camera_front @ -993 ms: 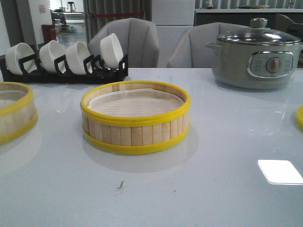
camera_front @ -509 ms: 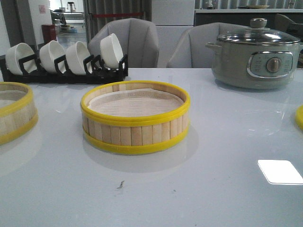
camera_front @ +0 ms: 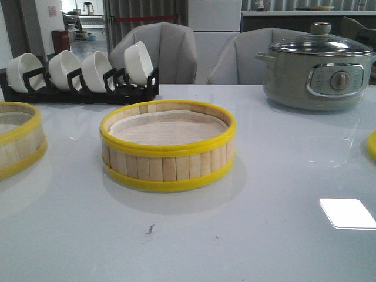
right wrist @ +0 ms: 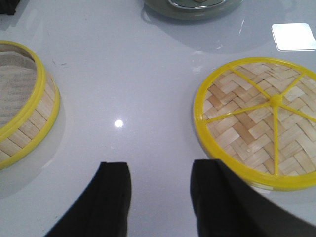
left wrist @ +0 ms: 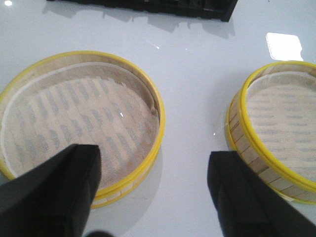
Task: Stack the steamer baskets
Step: 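Move the left gripper over the nearby bamboo basket and lower to its rim, then close the left gripper on the basket rim and lift it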
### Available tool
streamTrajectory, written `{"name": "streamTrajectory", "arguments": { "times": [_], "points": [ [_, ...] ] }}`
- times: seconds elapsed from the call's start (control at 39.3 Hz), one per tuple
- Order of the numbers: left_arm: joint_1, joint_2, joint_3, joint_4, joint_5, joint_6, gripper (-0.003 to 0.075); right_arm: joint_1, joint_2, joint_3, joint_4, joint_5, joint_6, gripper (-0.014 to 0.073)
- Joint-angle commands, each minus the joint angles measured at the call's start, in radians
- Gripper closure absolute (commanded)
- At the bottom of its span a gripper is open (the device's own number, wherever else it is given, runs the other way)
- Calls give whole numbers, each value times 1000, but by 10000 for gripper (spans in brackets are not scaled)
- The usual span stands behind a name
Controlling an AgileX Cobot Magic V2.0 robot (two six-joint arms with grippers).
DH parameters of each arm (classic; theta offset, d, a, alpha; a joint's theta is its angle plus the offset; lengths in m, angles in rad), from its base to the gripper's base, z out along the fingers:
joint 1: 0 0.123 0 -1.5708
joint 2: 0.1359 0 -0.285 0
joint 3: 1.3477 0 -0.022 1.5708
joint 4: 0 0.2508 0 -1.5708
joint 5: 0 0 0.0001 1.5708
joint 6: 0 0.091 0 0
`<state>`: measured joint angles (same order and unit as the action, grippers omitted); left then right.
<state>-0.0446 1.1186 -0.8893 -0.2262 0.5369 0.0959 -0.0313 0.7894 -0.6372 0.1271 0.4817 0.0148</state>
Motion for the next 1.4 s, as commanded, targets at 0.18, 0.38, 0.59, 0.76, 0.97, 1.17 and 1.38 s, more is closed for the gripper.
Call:
{"name": "streamTrajectory", "arguments": {
  "times": [0.18, 0.38, 0.59, 0.76, 0.97, 1.17, 1.38],
  "points": [
    [-31, 223, -113, -29, -119, 16, 206, -6, -4, -40, 0, -66, -15, 202],
    [-120, 373, -214, 19, -169, 16, 206, -6, -4, -40, 1, -69, -15, 202],
    [-128, 497, -272, 21, -179, 16, 206, -6, -4, -40, 1, -69, -15, 202],
    [-128, 579, -272, 23, -215, 16, 206, -6, -4, -40, 1, -69, -15, 202],
    [-128, 663, -272, 23, -240, 16, 207, -6, -4, -40, 1, -83, -15, 202],
    [-128, 689, -272, 16, -256, -2, 312, -6, -4, -40, 1, -102, -15, 202],
    [-129, 685, -301, 10, -251, -16, 619, -6, -4, -40, 1, -109, -15, 202]
  ]
}}
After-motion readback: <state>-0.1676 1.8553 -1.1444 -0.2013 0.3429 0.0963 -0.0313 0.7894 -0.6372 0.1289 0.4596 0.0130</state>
